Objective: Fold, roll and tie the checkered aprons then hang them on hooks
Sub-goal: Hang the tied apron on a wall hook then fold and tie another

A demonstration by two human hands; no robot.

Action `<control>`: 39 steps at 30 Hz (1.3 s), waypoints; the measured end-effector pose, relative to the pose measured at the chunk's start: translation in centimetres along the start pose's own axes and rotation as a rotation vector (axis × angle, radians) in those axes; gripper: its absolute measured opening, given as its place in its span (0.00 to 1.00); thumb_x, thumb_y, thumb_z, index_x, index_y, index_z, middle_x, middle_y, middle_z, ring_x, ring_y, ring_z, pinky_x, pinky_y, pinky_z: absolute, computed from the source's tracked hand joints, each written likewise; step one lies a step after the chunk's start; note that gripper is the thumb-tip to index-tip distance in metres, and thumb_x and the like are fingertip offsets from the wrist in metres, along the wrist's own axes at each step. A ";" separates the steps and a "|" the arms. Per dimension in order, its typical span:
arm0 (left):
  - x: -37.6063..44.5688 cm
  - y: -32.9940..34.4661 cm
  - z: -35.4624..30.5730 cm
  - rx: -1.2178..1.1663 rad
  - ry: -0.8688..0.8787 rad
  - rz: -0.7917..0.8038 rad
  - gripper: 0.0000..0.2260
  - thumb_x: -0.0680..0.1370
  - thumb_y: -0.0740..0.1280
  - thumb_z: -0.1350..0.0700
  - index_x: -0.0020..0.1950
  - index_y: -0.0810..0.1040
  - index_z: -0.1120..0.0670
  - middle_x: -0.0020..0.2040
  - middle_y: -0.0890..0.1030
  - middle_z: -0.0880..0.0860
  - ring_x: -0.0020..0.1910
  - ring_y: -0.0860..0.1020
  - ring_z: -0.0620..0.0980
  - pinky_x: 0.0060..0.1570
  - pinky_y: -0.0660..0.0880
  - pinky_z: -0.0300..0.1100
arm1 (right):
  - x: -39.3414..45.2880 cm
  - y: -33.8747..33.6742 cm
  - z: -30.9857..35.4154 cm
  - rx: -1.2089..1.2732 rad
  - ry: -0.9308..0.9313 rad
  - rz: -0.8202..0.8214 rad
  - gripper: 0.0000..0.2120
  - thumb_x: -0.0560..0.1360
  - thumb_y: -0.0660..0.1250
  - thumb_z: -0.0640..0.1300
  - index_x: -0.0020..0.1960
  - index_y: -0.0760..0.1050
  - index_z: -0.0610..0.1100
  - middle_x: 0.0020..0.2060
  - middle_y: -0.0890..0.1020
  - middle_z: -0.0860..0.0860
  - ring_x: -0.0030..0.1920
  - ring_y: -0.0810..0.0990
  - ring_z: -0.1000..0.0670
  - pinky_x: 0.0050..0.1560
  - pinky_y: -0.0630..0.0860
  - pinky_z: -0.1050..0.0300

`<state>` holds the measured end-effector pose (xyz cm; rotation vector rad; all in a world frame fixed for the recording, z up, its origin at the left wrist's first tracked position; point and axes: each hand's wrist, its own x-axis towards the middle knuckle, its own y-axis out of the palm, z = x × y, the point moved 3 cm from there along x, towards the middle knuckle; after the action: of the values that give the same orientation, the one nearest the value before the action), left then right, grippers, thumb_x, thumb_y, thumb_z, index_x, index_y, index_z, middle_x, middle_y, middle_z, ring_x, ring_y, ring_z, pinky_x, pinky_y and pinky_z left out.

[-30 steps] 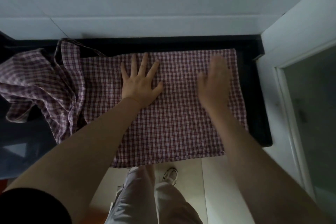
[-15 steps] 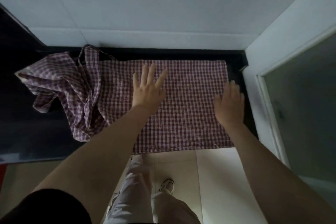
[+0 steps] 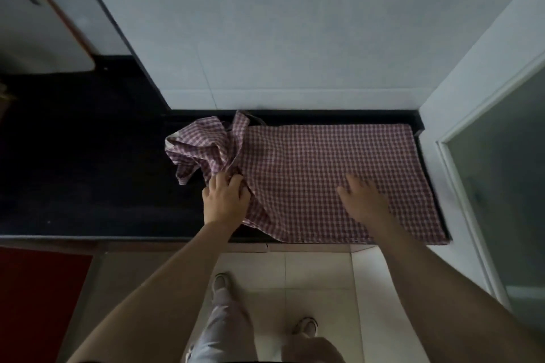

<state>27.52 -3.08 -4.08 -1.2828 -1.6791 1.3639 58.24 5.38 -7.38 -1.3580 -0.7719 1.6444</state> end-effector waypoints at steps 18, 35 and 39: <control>15.1 -4.3 18.9 -0.965 -0.597 0.312 0.17 0.81 0.59 0.50 0.66 0.76 0.53 0.64 0.78 0.54 0.59 0.77 0.56 0.58 0.75 0.49 | 4.5 -1.4 35.2 0.450 -0.098 -0.252 0.19 0.80 0.63 0.43 0.70 0.71 0.41 0.62 0.77 0.47 0.49 0.74 0.54 0.47 0.68 0.63; 16.7 -10.3 14.3 -1.272 -0.322 0.522 0.02 0.76 0.71 0.60 0.46 0.79 0.57 0.43 0.82 0.56 0.42 0.80 0.51 0.51 0.79 0.49 | 3.4 -8.7 35.9 0.701 0.002 -0.129 0.13 0.73 0.75 0.46 0.53 0.81 0.38 0.46 0.84 0.47 0.46 0.83 0.49 0.51 0.81 0.52; 16.7 -13.8 12.2 -1.285 -0.152 0.461 0.09 0.72 0.72 0.59 0.36 0.73 0.55 0.38 0.79 0.55 0.39 0.78 0.51 0.46 0.75 0.46 | 1.8 -11.4 36.3 0.885 -0.067 0.002 0.07 0.73 0.75 0.47 0.49 0.81 0.46 0.46 0.86 0.49 0.45 0.85 0.50 0.47 0.82 0.56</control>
<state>6.85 8.22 3.88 -2.3831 -2.5962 0.4421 25.28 14.07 9.67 -0.6662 -0.0241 1.7212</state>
